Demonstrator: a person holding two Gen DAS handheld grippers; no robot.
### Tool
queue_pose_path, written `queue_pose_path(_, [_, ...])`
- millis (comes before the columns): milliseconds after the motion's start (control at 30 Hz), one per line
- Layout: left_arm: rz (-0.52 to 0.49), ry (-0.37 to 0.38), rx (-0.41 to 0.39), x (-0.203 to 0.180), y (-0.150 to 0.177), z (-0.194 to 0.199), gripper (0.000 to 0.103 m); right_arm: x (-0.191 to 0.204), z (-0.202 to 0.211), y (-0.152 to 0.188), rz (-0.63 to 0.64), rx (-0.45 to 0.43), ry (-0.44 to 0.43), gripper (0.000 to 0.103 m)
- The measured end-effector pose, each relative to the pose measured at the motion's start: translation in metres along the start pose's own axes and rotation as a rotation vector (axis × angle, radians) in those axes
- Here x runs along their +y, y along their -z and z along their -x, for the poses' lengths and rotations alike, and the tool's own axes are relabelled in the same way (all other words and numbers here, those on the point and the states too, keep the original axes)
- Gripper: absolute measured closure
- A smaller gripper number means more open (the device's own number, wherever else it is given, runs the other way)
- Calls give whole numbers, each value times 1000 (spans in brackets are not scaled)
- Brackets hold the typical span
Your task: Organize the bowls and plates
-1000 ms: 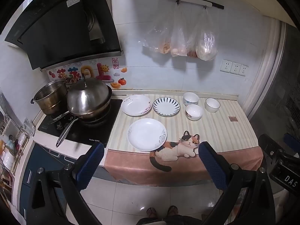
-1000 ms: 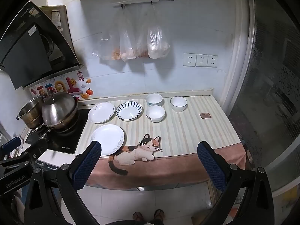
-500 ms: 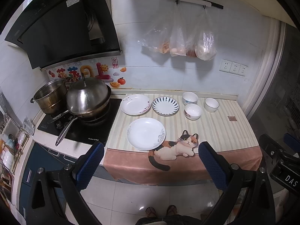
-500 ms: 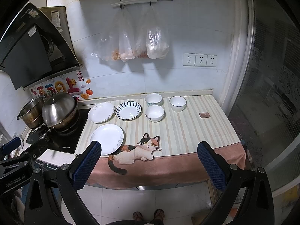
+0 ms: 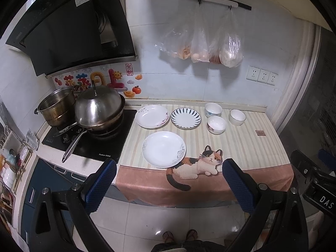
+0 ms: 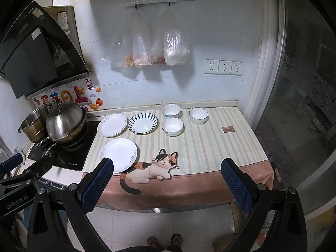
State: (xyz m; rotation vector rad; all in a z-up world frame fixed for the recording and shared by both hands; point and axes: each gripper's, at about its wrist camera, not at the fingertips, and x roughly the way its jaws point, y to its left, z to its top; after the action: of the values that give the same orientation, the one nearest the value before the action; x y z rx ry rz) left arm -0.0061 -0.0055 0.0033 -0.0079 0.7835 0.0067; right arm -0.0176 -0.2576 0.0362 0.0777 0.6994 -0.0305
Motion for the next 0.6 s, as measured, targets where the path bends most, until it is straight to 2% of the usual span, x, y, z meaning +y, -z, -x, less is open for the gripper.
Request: queue_pose_path(600, [2, 2, 0, -3, -5, -3, 0, -4, -7, -5, -5, -3, 3, 0])
